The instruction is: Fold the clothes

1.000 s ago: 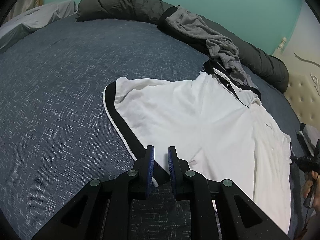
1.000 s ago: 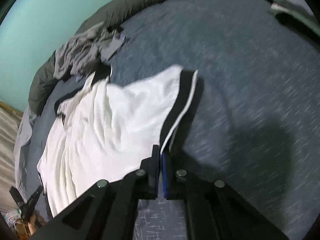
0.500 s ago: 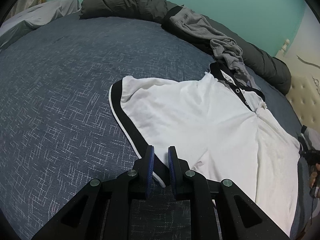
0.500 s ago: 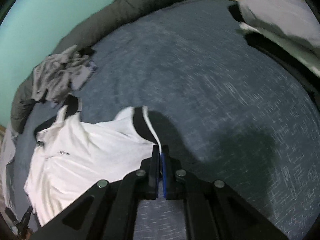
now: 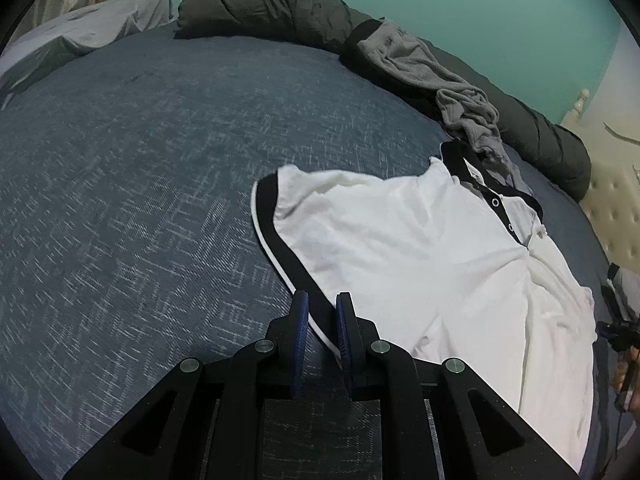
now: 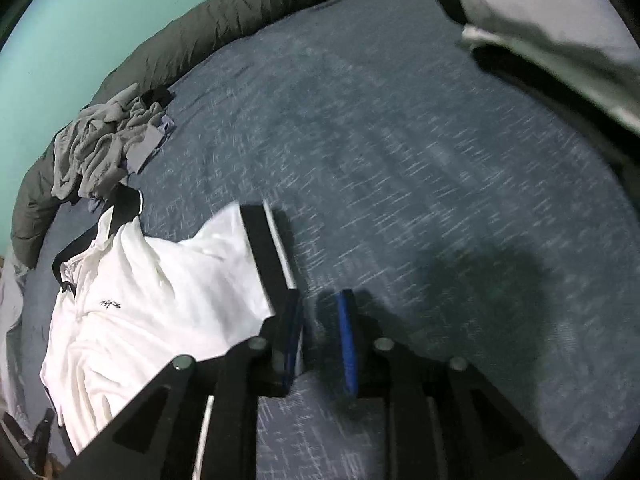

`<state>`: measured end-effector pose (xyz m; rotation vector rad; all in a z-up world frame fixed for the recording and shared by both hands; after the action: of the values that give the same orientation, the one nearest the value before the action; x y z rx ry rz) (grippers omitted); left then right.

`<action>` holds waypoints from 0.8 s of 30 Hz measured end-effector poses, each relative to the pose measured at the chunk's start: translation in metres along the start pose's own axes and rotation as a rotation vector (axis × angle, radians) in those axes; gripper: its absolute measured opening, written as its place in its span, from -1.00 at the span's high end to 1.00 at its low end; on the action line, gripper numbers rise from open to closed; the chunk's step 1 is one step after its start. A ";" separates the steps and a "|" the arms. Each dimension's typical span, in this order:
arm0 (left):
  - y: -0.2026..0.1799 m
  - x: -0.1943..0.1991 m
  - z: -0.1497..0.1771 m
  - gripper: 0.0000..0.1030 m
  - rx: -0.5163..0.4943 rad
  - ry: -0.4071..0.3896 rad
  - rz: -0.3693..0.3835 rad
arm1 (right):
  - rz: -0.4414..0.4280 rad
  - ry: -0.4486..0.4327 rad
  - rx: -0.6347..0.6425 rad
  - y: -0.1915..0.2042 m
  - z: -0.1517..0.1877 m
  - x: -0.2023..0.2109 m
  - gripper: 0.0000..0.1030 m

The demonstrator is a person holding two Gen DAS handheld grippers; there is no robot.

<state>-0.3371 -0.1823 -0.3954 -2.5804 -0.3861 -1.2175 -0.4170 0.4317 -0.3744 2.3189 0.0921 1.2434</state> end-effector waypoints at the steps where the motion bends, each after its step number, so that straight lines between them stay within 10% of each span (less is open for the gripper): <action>1: 0.001 0.003 -0.003 0.70 -0.004 -0.009 -0.003 | -0.002 -0.009 0.015 0.003 -0.002 0.004 0.64; 10: -0.021 0.020 -0.032 0.38 -0.059 -0.024 0.032 | -0.075 0.019 0.207 0.073 -0.026 -0.023 0.53; 24: -0.178 -0.075 -0.132 0.09 -0.323 0.089 0.091 | -0.183 0.168 0.420 0.197 -0.058 -0.132 -0.01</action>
<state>-0.5388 -0.0718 -0.3510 -2.7573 -0.0551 -1.4593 -0.5738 0.2446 -0.3581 2.4701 0.6657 1.4279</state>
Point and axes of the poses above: each gripper's, at about its wrist camera, not at the fingertips, and x roughly against the way its jaws point, y to its left, z to its underside, the point moved 9 cm from there along -x, roughly the way its jaws point, and after that the axes turned 12 degrees about -z, right-handed, at the moved point
